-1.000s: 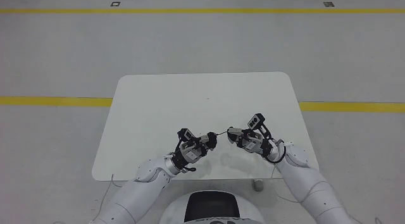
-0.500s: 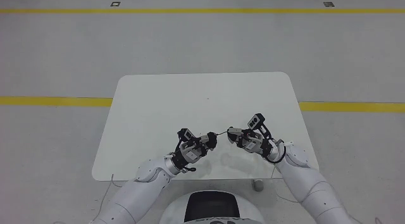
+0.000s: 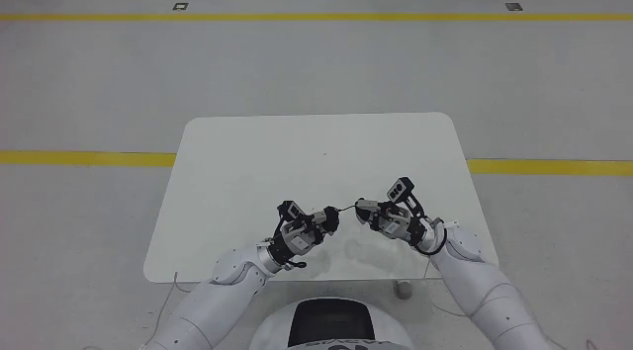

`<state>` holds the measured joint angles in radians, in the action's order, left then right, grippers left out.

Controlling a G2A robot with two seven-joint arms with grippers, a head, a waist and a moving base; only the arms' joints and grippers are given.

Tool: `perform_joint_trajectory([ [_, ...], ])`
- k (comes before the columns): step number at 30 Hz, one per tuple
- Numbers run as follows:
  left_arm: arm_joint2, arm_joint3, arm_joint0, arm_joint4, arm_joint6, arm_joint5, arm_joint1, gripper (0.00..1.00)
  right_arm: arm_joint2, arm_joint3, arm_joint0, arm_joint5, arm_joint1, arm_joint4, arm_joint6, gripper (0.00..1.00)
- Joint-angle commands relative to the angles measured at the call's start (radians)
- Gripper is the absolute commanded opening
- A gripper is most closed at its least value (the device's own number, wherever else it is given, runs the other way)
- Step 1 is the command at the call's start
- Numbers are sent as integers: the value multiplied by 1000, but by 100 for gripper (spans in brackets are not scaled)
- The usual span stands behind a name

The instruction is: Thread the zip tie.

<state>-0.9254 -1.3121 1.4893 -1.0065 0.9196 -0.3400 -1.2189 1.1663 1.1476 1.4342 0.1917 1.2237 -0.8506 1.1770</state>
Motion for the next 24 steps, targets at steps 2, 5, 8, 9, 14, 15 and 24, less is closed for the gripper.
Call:
perform_joint_trajectory([
  [2, 0, 0, 0, 0, 0, 0, 0, 0, 0, 0, 0, 0, 0, 0, 0, 0],
  [5, 0, 0, 0, 0, 0, 0, 0, 0, 0, 0, 0, 0, 0, 0, 0, 0],
  [8, 0, 0, 0, 0, 0, 0, 0, 0, 0, 0, 0, 0, 0, 0, 0, 0],
  [9, 0, 0, 0, 0, 0, 0, 0, 0, 0, 0, 0, 0, 0, 0, 0, 0],
  [14, 0, 0, 0, 0, 0, 0, 0, 0, 0, 1, 0, 0, 0, 1, -6, 0],
  [15, 0, 0, 0, 0, 0, 0, 0, 0, -1, 10, 3, -1, 0, 8, -23, 0],
  [24, 0, 0, 0, 0, 0, 0, 0, 0, 17, 29, 24, 5, -7, 33, -45, 0],
])
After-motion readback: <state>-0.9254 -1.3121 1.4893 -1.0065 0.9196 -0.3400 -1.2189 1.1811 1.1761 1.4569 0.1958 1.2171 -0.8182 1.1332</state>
